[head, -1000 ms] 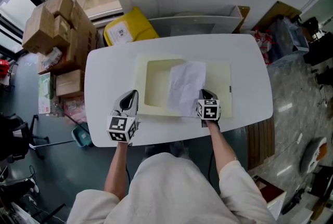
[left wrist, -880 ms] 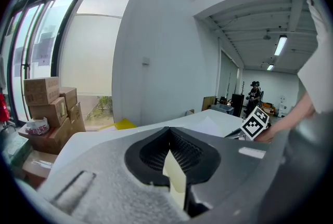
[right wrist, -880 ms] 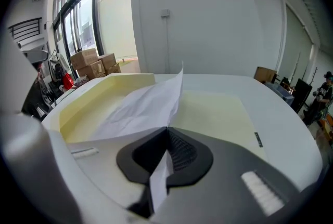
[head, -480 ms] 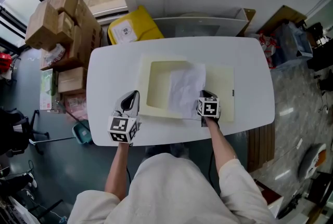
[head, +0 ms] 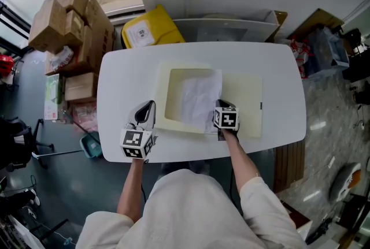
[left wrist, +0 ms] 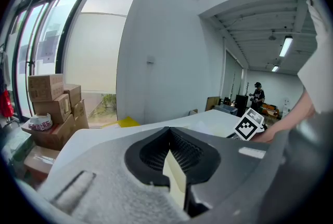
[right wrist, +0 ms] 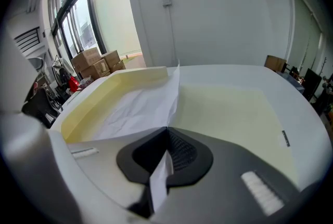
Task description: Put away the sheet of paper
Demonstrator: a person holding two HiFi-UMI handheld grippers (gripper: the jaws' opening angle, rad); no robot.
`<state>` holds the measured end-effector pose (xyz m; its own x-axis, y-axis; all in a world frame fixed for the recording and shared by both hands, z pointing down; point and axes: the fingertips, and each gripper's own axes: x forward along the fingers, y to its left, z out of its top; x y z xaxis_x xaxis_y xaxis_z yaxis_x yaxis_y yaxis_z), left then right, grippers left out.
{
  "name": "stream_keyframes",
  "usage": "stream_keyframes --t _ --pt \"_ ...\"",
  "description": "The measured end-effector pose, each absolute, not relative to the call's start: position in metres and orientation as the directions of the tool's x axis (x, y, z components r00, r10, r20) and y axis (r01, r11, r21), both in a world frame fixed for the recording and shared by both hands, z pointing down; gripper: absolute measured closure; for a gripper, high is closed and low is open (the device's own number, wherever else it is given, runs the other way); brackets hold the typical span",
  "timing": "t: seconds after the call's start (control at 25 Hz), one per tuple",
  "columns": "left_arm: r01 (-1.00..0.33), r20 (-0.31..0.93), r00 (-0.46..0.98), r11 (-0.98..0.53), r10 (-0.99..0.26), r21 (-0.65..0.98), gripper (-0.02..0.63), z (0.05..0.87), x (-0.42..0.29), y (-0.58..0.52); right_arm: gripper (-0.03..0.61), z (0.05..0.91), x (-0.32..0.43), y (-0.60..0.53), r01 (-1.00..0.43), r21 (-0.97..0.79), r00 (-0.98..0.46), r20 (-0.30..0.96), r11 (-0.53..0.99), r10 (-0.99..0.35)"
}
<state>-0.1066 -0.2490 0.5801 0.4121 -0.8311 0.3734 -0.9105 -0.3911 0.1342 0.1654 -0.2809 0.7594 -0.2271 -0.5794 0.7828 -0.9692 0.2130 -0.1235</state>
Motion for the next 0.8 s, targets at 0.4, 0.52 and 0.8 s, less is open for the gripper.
stream_keyframes --t 0.4,0.52,0.8 --pt "-0.913 0.367 0.409 -0.383 -0.836 0.144 0.609 0.581 -0.116 -0.249 0.574 0.76 0.136 -0.283 -0.961 -0.136 -0.252 0.79 0.242 -0.559" --pt "-0.913 0.367 0.407 -0.38 -0.837 0.147 0.609 0.581 -0.121 -0.248 0.574 0.761 0.125 -0.285 -0.958 -0.142 -0.261 0.789 0.248 -0.557" --pt "-0.916 0.368 0.402 -0.374 -0.839 0.149 0.609 0.58 -0.131 -0.249 0.574 0.762 0.103 -0.285 -0.946 -0.161 -0.293 0.791 0.28 -0.537"
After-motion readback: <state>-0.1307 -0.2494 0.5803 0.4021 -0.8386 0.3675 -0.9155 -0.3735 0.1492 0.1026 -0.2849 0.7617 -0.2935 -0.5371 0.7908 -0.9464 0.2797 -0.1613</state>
